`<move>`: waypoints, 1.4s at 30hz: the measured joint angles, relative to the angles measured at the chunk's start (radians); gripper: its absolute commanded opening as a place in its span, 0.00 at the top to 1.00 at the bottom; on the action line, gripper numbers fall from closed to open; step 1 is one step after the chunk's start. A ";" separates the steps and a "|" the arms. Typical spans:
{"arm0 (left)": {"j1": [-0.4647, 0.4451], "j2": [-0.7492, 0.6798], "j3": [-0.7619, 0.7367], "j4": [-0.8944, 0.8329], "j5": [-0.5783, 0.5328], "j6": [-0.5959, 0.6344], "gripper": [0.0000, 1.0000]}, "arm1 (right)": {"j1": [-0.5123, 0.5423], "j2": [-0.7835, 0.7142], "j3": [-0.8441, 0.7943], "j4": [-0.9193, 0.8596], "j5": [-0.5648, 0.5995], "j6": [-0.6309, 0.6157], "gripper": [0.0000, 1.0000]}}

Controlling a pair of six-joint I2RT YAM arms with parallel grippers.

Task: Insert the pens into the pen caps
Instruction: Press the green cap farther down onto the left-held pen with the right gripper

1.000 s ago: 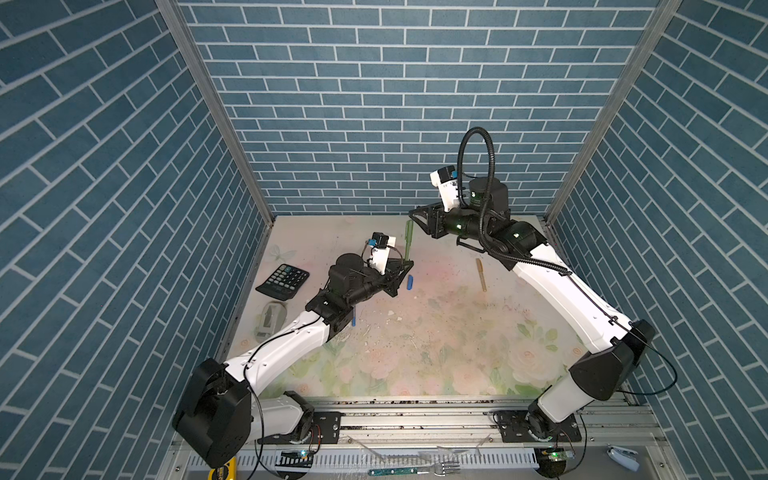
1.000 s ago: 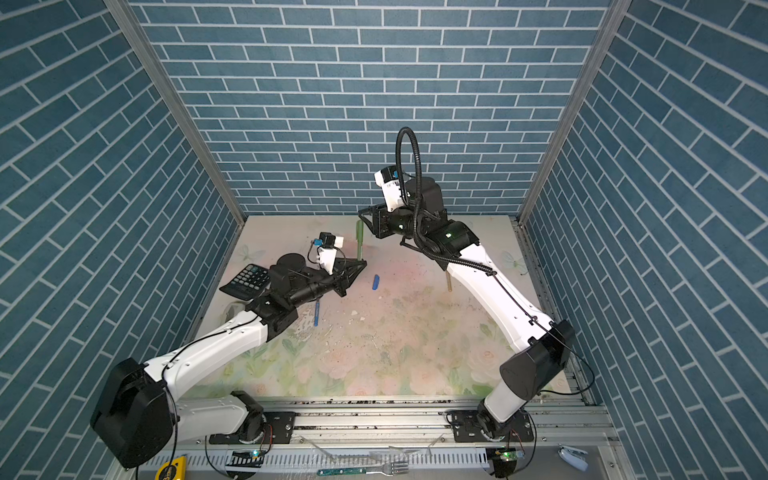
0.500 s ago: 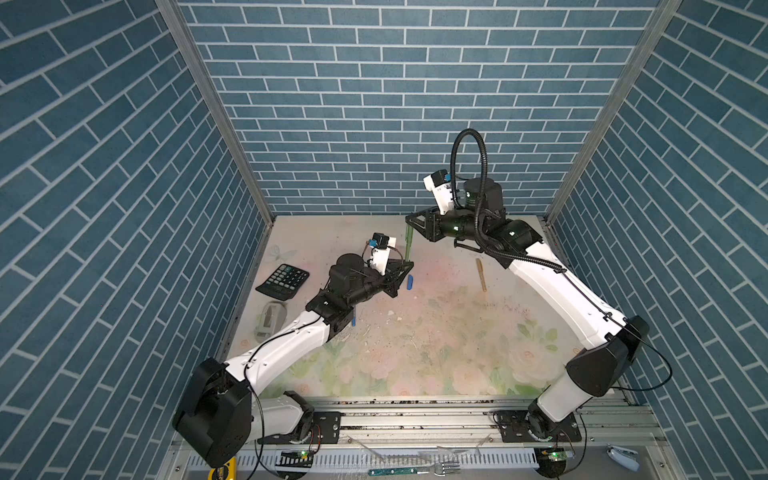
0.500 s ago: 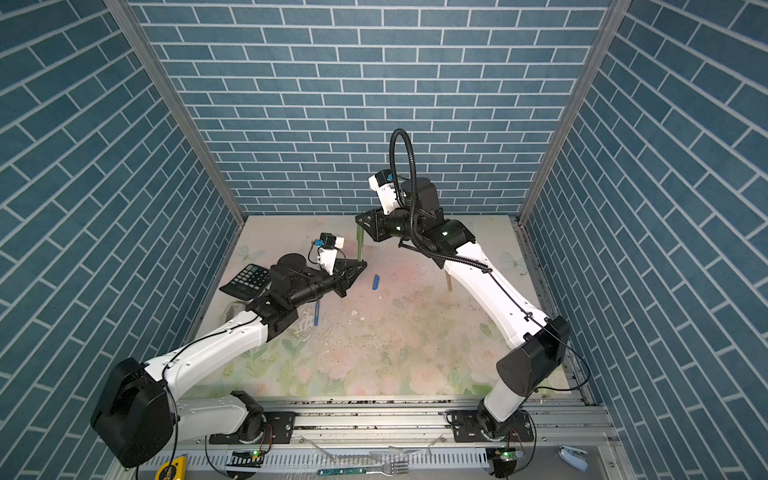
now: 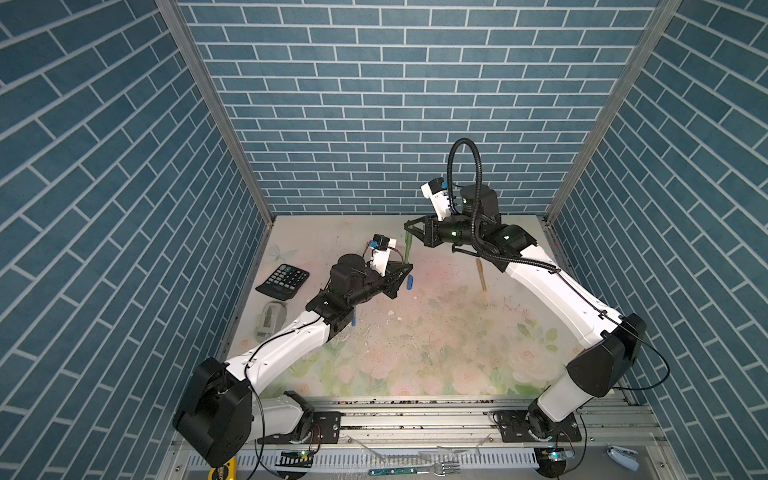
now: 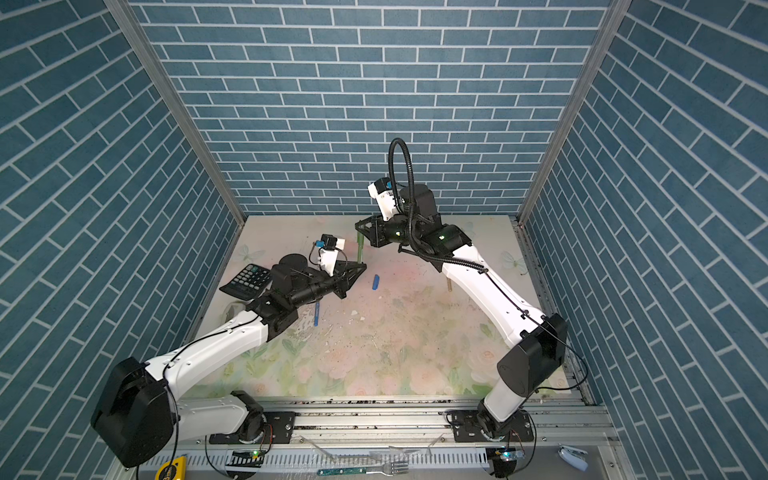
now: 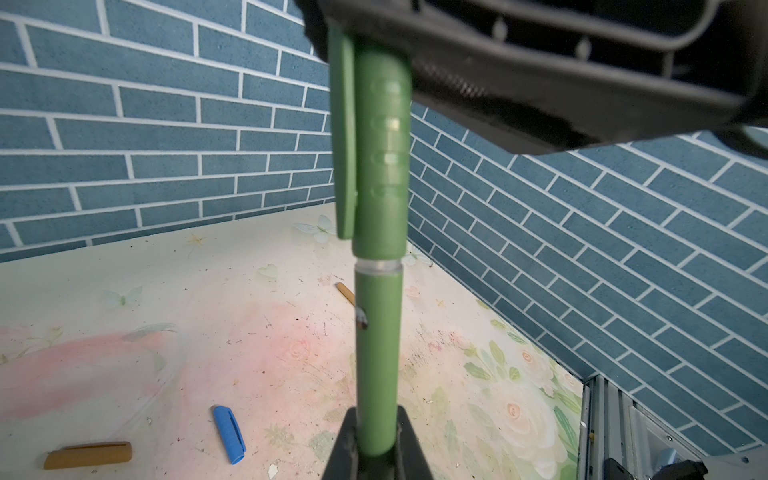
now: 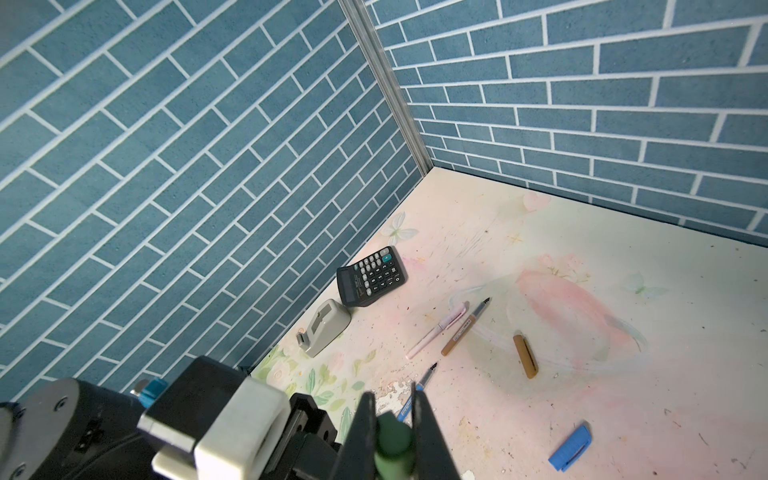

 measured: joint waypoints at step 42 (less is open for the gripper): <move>0.020 0.111 0.267 -0.159 0.057 -0.002 1.00 | -0.025 -0.142 -0.319 0.505 0.113 0.112 0.92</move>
